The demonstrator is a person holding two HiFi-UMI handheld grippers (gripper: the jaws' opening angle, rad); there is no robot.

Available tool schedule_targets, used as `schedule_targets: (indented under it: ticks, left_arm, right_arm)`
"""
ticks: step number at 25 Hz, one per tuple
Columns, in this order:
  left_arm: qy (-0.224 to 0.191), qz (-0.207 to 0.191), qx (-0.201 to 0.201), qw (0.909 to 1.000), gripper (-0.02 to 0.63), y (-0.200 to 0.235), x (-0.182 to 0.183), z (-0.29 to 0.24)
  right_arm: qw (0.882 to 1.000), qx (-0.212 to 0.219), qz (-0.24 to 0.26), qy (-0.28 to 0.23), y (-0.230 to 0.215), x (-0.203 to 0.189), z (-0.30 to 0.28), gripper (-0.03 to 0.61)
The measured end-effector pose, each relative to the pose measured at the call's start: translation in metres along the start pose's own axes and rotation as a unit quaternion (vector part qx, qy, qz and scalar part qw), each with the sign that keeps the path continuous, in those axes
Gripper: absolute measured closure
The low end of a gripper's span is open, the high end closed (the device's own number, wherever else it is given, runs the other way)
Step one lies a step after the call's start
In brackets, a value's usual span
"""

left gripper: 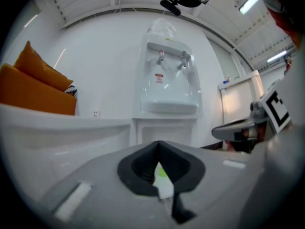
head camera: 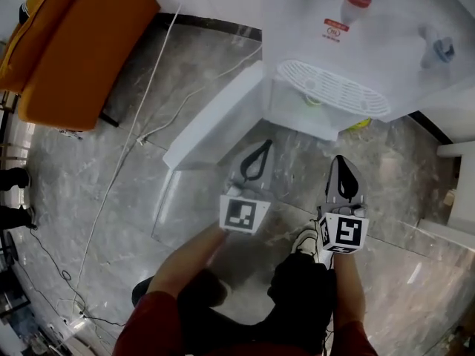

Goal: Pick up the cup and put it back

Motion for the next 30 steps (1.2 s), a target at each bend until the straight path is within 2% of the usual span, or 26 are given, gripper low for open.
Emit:
schedule_targets:
  ticks: [7,10,15,18,23,30]
  left_arm:
    - [0.002,-0.004,0.018,0.9998,0.614,0.016,-0.071,-0.014]
    - [0.011,-0.033,0.023,0.9991,0.614,0.014,-0.097,-0.023]
    - [0.036,-0.056,0.016,0.9977,0.614,0.010,-0.137,-0.030]
    - [0.045,-0.047,0.014,0.9978,0.614,0.009,-0.156,-0.033]
    - [0.052,-0.037,0.018,0.9978,0.614,0.006,-0.166,-0.039]
    - [0.050,-0.019,0.028,0.9982,0.614,0.006,-0.155,-0.040]
  right_arm:
    - [1.000,-0.011,-0.002,-0.021,-0.010,-0.071,-0.039,0.580]
    - [0.999,-0.018,0.003,-0.027,-0.010,-0.096,-0.054,0.580]
    - [1.000,-0.025,-0.011,0.001,-0.008,-0.142,-0.068,0.580]
    - [0.999,-0.027,-0.017,0.012,-0.009,-0.158,-0.072,0.580]
    - [0.998,-0.032,-0.041,0.024,-0.012,-0.168,-0.072,0.580]
    - [0.999,-0.025,-0.039,0.020,-0.010,-0.155,-0.078,0.580]
Point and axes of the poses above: the fingertips, and each gripper's own axes: z backward along the fingers, y to its left, x out of its top, the point moved 9 cm from there along z, backward along the fingers, and after that the axes turned 5 degrees about -x, right-handed, at the moved point
